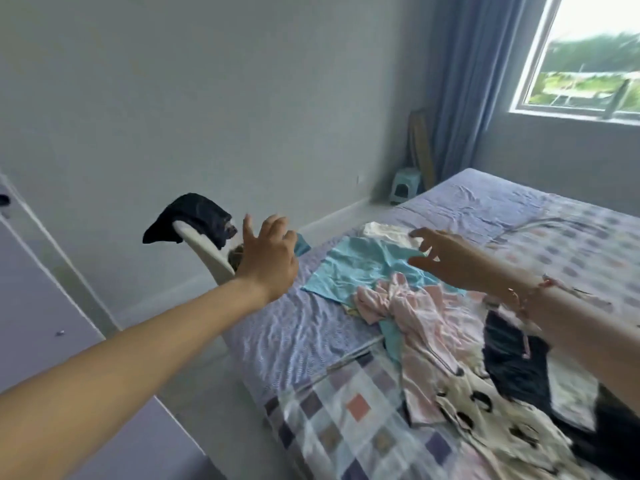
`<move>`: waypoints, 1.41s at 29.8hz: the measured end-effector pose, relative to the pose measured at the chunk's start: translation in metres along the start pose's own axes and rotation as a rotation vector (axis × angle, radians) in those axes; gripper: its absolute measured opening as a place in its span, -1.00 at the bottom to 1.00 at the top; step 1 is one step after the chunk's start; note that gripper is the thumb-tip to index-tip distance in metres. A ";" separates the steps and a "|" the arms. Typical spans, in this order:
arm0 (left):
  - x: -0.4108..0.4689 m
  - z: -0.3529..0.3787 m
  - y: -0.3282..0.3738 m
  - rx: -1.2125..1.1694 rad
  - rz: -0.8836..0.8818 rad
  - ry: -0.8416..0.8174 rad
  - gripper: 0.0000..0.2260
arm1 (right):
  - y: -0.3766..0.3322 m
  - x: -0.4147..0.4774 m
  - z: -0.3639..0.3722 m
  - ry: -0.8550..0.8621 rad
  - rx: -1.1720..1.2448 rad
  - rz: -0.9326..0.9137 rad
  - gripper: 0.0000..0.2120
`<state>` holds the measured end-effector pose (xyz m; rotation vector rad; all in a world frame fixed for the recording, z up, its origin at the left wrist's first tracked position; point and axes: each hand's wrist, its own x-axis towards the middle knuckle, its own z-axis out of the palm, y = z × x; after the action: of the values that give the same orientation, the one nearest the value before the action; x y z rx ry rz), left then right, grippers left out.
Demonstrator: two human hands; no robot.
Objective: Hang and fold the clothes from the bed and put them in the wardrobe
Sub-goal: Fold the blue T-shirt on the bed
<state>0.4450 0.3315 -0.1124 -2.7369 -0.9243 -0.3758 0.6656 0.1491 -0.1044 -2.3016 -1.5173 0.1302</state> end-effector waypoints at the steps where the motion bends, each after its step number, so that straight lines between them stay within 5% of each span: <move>1: 0.010 0.014 0.018 0.017 -0.006 -0.059 -0.69 | 0.034 -0.011 0.002 -0.007 0.015 0.079 -0.54; 15: 0.059 0.219 0.223 -0.128 0.257 -0.646 -0.75 | 0.257 -0.164 0.141 -0.177 0.312 0.848 -0.76; 21: 0.058 0.286 0.276 -0.111 0.390 -0.798 -0.71 | 0.283 -0.165 0.200 -0.193 0.394 0.974 -0.79; 28: 0.149 0.372 0.285 -0.176 0.383 -0.839 -0.66 | 0.307 -0.061 0.256 -0.153 0.533 0.953 -0.81; 35: 0.213 0.453 0.268 -0.576 -0.106 -0.990 -0.43 | 0.326 0.019 0.314 -0.197 0.651 0.959 -0.72; 42: 0.249 0.501 0.270 -1.228 -0.898 -0.918 -0.26 | 0.345 0.090 0.337 -0.247 0.312 0.753 -0.27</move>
<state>0.8864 0.4084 -0.5422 -3.2242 -3.0234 0.4448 0.9068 0.1993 -0.5289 -2.5194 -0.5780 0.8070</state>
